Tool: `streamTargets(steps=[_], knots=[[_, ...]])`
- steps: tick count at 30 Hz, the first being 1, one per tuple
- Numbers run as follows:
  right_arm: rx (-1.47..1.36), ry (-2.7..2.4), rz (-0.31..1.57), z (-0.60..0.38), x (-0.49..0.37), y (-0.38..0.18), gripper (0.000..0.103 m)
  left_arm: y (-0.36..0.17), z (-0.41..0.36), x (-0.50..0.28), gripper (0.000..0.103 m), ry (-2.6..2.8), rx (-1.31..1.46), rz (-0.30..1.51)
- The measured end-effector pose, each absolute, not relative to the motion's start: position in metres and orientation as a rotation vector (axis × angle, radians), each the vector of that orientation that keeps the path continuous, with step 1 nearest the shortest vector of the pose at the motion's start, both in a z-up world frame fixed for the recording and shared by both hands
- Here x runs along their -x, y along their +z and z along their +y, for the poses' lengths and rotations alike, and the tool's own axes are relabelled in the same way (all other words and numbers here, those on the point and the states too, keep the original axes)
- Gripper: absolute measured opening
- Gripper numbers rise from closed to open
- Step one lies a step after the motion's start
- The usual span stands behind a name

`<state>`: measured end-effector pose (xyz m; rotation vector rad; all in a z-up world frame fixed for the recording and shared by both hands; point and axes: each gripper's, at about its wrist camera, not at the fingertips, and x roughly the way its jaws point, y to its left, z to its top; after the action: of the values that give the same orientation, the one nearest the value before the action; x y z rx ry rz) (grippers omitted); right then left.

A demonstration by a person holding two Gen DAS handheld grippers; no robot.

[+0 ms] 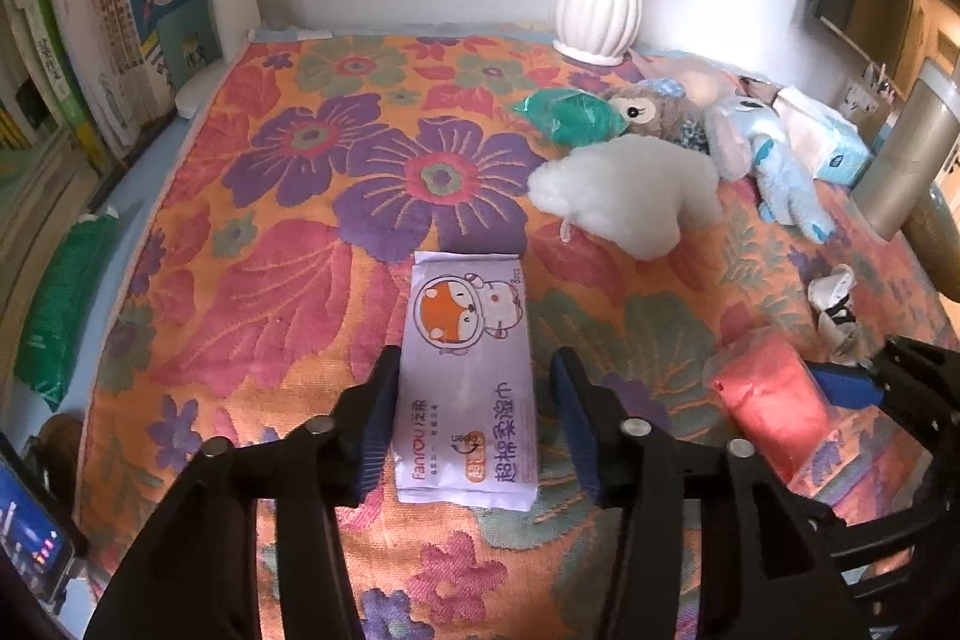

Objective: Organize soft objects
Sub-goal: 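Grasp the purple wipes pack with the left gripper while the right grasps the coral pouch, then carry purple pack and coral pouch to the round glass table and release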

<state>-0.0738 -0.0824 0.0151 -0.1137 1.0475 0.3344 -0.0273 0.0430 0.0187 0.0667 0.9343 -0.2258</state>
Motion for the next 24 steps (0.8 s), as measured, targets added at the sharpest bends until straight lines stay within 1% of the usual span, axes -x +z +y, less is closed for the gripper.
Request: streamTargets(steps=[1,2,6,12,17,24], knots=[[0.135,0.313,1.03,-0.083,0.077,0.015,0.048,0.019,0.044,0.027,0.036,-0.224,-0.064,0.935],[0.137,0.308,1.016,-0.085,0.081,0.016,0.038,0.019,0.044,0.028,0.036,-0.222,-0.063,0.934],[0.114,0.302,0.987,-0.102,0.08,0.029,0.038,0.032,0.04,0.033,0.035,-0.238,-0.028,0.901],[-0.017,0.202,0.877,-0.169,0.066,0.091,0.038,0.089,0.005,0.039,0.035,-0.342,-0.001,0.766],[-0.126,0.112,0.893,-0.227,0.07,0.106,0.038,0.117,-0.052,0.035,0.035,-0.457,-0.041,0.714],[-0.22,-0.005,0.913,-0.305,0.094,0.115,0.038,0.128,-0.14,0.037,0.035,-0.633,-0.102,0.711]])
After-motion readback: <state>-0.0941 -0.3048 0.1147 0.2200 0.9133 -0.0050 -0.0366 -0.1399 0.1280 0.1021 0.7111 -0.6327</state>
